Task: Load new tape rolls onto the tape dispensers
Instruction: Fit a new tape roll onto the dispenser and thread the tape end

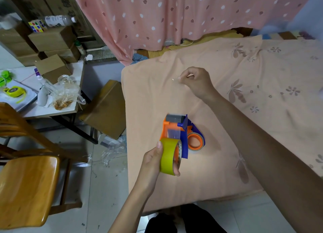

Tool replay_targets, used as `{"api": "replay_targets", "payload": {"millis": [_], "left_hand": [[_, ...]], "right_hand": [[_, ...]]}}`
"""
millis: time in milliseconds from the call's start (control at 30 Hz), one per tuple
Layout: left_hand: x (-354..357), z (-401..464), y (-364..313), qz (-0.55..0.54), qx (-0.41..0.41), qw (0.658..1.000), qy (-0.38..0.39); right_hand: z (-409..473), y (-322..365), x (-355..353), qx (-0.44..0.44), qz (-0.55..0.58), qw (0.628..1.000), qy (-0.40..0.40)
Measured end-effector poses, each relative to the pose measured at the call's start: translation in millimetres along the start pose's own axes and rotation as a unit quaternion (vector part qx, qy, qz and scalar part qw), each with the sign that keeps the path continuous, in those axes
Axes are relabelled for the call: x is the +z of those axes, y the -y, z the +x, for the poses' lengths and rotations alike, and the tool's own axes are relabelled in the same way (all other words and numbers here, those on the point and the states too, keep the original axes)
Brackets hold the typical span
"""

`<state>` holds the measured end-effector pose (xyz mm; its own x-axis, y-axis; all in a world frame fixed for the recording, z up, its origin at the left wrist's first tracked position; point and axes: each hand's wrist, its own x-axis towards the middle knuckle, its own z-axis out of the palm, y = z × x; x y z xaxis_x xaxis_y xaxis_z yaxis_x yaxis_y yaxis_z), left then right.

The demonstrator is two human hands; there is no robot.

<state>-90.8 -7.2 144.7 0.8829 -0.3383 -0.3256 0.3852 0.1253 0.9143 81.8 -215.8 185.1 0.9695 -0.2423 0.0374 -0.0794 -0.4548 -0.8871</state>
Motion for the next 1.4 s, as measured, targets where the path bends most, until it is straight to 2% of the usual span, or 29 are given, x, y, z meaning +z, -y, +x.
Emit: {"api": "replay_targets", "payload": {"millis": [133, 467, 533, 600, 700, 800, 867, 967, 1133, 1400], "left_hand": [[-3, -10, 6, -0.006, -0.009, 1.000, -0.016], [-7, -15, 8, -0.023, 0.005, 0.999, -0.021], [-10, -14, 8, -0.036, 0.012, 0.998, -0.046], [-16, -12, 9, -0.051, 0.025, 0.996, -0.071], [-25, -5, 2, -0.074, 0.047, 0.992, -0.091], [-26, 7, -7, -0.099, 0.064, 0.988, -0.099], [-22, 14, -11, -0.110, 0.070, 0.986, -0.104], [-15, 25, -16, -0.123, 0.072, 0.983, -0.114], [-7, 41, -20, -0.134, 0.082, 0.981, -0.113], [-1, 54, -23, -0.161, 0.086, 0.978, -0.106]], "right_hand": [[18, 0, -16, 0.026, -0.030, 0.997, -0.066], [15, -10, -20, 0.044, -0.072, 0.991, -0.108], [4, -15, -20, 0.092, -0.036, 0.989, -0.107], [-16, -21, -18, 0.173, 0.068, 0.978, -0.092], [-57, -39, -8, 0.330, 0.234, 0.913, -0.049], [-95, -55, 14, 0.456, 0.377, 0.806, -0.007], [-114, -57, 31, 0.506, 0.448, 0.737, -0.001], [-136, -42, 53, 0.513, 0.508, 0.692, -0.010], [-149, -14, 64, 0.490, 0.527, 0.694, -0.019], [-156, -8, 63, 0.472, 0.517, 0.714, -0.015]]}}
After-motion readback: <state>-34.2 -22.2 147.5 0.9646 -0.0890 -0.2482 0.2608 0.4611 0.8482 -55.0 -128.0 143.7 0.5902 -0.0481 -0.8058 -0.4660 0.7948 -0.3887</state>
